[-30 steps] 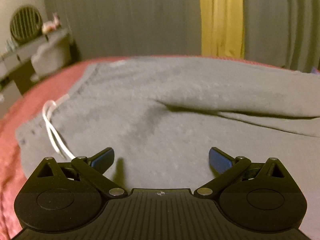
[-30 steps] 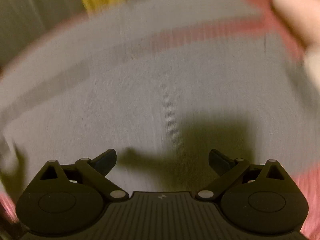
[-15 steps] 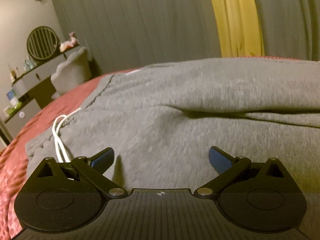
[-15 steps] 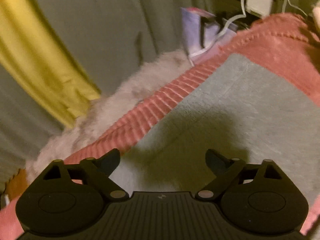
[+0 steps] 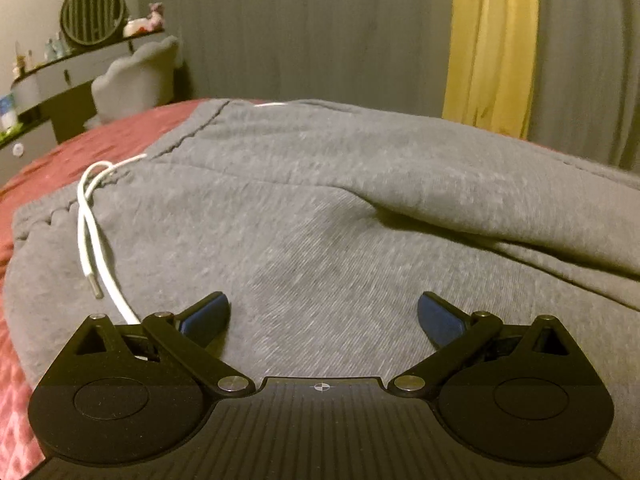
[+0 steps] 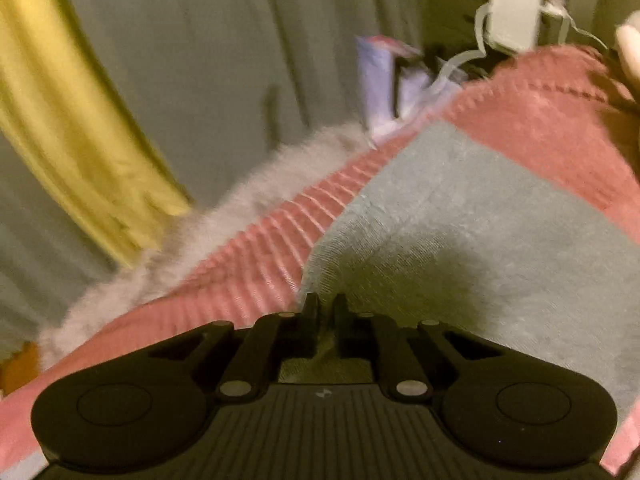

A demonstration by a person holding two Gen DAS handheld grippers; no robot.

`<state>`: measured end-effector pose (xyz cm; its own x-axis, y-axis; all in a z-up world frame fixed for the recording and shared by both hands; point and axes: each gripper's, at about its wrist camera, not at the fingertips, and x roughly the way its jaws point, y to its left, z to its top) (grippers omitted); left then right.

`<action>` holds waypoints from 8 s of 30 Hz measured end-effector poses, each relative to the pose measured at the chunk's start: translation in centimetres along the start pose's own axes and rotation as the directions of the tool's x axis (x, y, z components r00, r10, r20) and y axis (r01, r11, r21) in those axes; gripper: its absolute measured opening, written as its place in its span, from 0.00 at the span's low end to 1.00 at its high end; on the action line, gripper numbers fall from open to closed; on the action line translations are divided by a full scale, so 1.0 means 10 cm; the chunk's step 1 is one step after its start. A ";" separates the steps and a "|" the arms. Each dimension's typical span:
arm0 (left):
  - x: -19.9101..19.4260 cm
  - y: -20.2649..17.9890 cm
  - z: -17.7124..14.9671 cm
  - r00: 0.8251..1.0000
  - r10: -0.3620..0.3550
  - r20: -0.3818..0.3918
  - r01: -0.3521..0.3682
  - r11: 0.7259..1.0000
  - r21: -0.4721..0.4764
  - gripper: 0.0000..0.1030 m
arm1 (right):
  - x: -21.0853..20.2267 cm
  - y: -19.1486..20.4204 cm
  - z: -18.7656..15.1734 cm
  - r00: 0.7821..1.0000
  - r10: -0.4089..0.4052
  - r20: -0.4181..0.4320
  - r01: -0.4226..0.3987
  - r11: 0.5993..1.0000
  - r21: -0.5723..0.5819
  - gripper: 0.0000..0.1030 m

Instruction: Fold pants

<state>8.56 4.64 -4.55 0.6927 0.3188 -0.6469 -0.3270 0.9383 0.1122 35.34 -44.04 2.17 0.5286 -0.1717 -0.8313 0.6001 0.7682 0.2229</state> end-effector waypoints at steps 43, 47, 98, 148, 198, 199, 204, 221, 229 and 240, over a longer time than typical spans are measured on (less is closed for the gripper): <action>1.77 0.49 1.96 0.879 -0.456 -0.141 0.298 0.756 -0.583 0.11 | -1.33 -2.33 -1.95 0.877 0.201 0.437 -0.349 0.891 0.291 0.72; 1.39 0.63 1.95 0.892 -0.444 -0.088 0.335 0.778 -0.531 0.10 | -1.25 -2.49 -1.88 0.930 0.143 0.337 -0.274 0.883 0.382 0.00; -0.38 2.25 -0.12 0.891 -0.428 -0.152 0.264 0.761 -0.592 0.37 | -2.10 -3.12 -1.84 0.984 -0.011 0.177 -0.031 0.972 0.231 0.04; -0.76 -0.06 -0.02 0.867 -0.456 -0.201 0.443 0.890 -0.110 0.90 | -1.96 -3.32 -1.97 0.989 0.136 0.051 -0.145 0.935 0.325 0.84; -0.52 0.17 0.29 0.933 -0.289 -0.213 0.305 0.951 0.048 0.94 | -1.58 -3.16 -1.80 0.983 0.170 0.065 -0.181 0.958 0.223 0.96; -0.59 0.17 0.22 0.926 -0.302 -0.225 0.319 0.947 0.043 0.94 | -1.59 -3.20 -1.81 0.980 0.184 0.075 -0.197 0.950 0.243 0.96; -0.68 0.14 0.09 0.930 -0.317 -0.187 0.324 0.946 0.006 0.94 | -1.61 -3.39 -1.87 0.958 0.257 0.129 -0.286 0.896 0.341 0.96; -0.67 0.08 0.00 0.934 -0.298 -0.199 0.311 0.950 0.039 0.95 | -2.00 -3.17 -1.88 0.987 0.140 0.082 -0.162 0.901 0.403 0.95; -0.65 0.03 -0.01 0.942 -0.275 -0.193 0.293 0.953 0.075 0.97 | -2.34 -2.75 -1.95 0.899 0.413 0.148 -0.438 0.859 0.266 0.55; -0.64 0.05 -0.01 0.941 -0.275 -0.196 0.292 0.954 0.063 0.97 | -2.03 -2.92 -1.96 0.994 0.107 0.027 -0.110 0.955 0.276 0.24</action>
<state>3.94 3.05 -0.46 0.6158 0.0152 -0.7878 -0.0692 0.9970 -0.0348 -4.69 -50.87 2.60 0.6058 -0.1049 -0.7887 0.6802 0.5825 0.4450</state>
